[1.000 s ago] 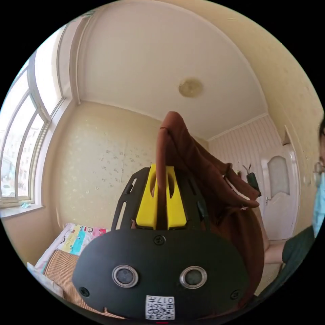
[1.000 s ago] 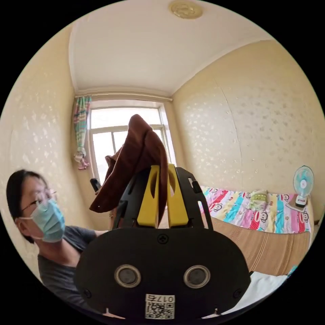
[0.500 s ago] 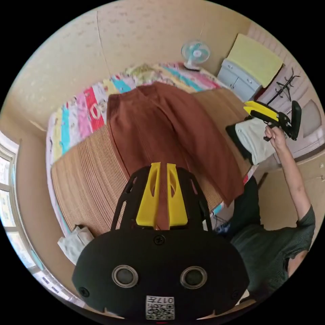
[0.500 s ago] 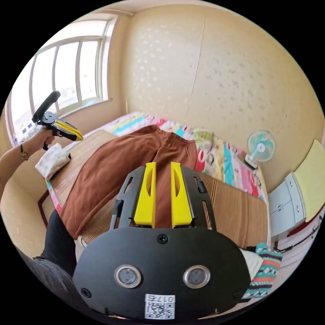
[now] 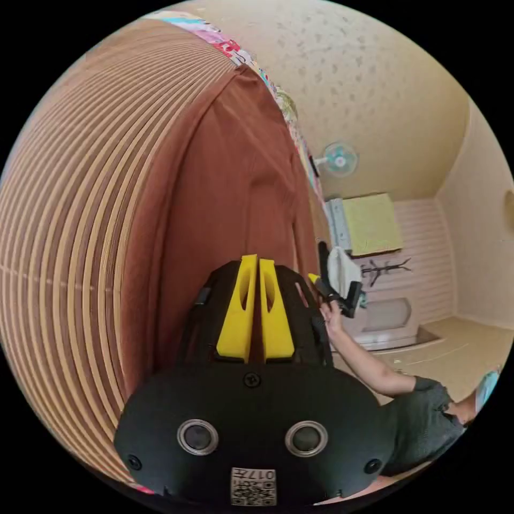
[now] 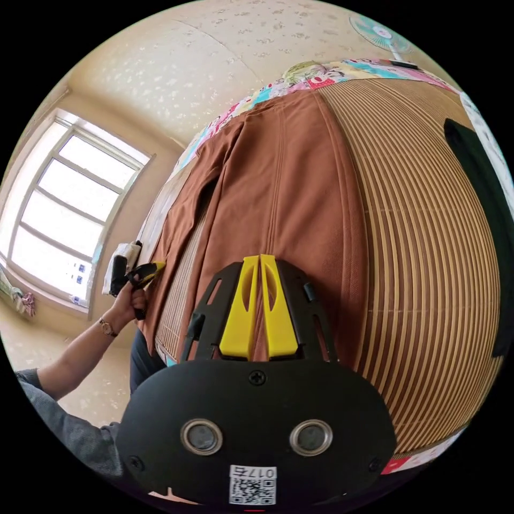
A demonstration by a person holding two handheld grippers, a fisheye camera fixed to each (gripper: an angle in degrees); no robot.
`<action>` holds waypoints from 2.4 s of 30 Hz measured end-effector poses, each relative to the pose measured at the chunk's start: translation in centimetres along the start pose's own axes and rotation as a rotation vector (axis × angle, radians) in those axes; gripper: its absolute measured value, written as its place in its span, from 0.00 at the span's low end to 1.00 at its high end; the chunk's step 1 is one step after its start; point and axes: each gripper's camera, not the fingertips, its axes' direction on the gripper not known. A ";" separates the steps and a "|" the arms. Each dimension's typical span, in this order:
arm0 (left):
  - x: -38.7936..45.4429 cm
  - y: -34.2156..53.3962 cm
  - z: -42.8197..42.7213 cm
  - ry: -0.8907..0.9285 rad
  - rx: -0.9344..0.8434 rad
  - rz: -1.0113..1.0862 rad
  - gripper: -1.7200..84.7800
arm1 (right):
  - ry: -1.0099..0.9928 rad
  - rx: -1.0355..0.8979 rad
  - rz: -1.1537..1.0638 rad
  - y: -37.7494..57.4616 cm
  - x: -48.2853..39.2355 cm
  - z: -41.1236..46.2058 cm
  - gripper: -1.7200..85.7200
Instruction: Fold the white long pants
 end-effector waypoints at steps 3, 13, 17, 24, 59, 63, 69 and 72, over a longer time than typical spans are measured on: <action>0.7 3.0 -1.5 -0.022 0.008 0.022 0.01 | 0.034 0.008 -0.019 0.2 0.2 -0.9 0.03; 5.0 15.1 -4.6 -0.254 0.250 0.168 0.01 | 0.002 0.038 0.000 1.6 3.2 -4.2 0.03; 4.3 17.3 -6.2 -0.178 0.286 0.216 0.01 | -0.093 0.045 0.031 2.2 5.6 -5.6 0.03; 5.7 20.2 -7.7 -0.221 0.309 0.263 0.01 | -0.170 0.058 0.049 3.4 8.0 -7.9 0.03; 9.4 28.7 -14.0 -0.155 0.310 0.284 0.01 | -0.255 0.068 0.101 7.8 10.4 -13.7 0.03; 9.7 29.0 -14.2 -0.145 0.306 0.287 0.01 | -0.259 0.068 0.103 8.0 10.1 -13.8 0.03; 10.3 29.3 -14.4 -0.153 0.307 0.279 0.01 | -0.260 0.065 0.106 8.2 9.5 -13.8 0.03; 10.5 29.3 -14.5 -0.152 0.304 0.268 0.01 | -0.260 0.063 0.107 8.2 9.1 -13.7 0.03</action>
